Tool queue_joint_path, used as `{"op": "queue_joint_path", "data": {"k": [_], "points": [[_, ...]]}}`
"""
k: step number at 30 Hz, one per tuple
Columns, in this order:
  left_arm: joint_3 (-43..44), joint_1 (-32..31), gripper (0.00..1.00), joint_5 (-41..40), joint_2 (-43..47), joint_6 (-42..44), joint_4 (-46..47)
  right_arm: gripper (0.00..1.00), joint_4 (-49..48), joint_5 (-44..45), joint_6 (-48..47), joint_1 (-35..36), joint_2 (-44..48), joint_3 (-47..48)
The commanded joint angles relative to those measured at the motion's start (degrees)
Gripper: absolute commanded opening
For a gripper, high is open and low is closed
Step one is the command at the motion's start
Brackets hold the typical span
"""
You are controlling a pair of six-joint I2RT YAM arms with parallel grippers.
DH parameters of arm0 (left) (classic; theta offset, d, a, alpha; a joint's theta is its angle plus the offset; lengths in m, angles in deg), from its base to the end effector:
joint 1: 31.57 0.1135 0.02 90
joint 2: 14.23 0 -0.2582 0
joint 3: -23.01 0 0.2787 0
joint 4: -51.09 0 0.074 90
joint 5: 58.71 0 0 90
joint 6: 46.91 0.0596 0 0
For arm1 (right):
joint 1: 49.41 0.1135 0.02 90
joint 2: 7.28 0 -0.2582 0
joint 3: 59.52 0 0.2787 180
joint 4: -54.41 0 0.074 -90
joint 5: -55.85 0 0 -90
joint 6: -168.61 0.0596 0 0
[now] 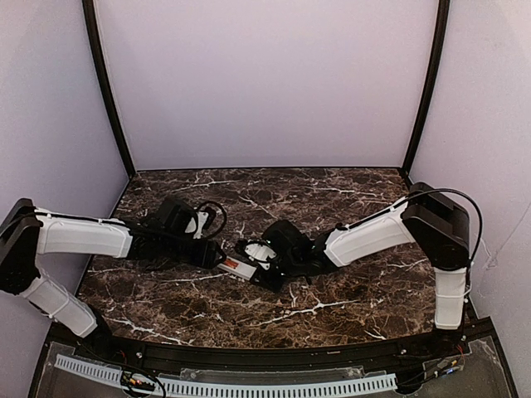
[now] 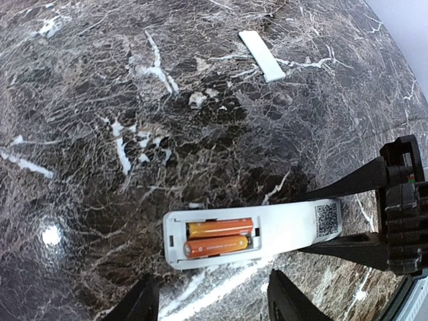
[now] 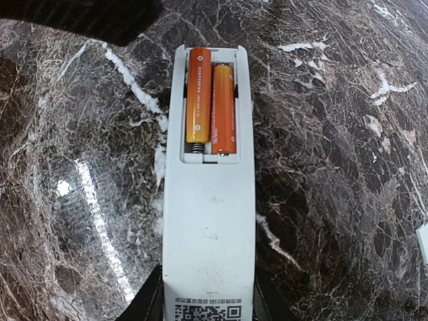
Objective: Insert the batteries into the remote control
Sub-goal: Move the remote control without the battery cover to the center of the board, then load the battery into the battery compartment.
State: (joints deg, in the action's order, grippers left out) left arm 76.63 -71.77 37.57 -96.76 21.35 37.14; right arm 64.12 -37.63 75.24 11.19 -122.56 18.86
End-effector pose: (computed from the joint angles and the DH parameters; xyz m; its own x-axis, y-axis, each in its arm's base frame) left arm 0.2464 -0.2167 0.1441 -0.7429 0.1458 -0.6533 0.4604 0.8198 -0.3406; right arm 0.2152 0.3893 0.0826 -0.3038 -0.6587 -0.6884 -0.9095 0.4157 0.0037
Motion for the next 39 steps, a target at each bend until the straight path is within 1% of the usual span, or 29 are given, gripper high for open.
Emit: {"op": "queue_joint_path", "data": {"k": [1, 9, 13, 17, 35, 39], "points": [[3.1, 0.7, 0.56, 2.9, -2.3, 1.8, 0.7, 0.10, 3.7, 0.2, 3.2, 0.1, -2.2, 0.8], [6.4, 1.5, 0.43, 3.5, -5.8, 2.9, -0.4, 0.09, 4.3, 0.2, 5.1, 0.1, -2.1, 0.5], [6.7, 1.5, 0.35, 4.9, -6.9, 3.3, -0.2, 0.08, 4.6, 0.2, 5.5, 0.1, -2.1, 0.6], [6.6, 1.5, 0.29, 5.1, -7.5, 3.8, -0.5, 0.08, 4.7, 0.1, 5.9, 0.1, -2.1, 0.8], [7.7, 1.6, 0.24, 2.5, -9.4, 4.9, -2.4, 0.06, 4.7, 0.3, 5.8, 0.2, -1.5, 0.9], [7.9, 1.6, 0.22, 2.4, -9.8, 5.0, -2.6, 0.05, 4.9, 0.1, 5.7, 0.3, -1.5, 1.0]]}}
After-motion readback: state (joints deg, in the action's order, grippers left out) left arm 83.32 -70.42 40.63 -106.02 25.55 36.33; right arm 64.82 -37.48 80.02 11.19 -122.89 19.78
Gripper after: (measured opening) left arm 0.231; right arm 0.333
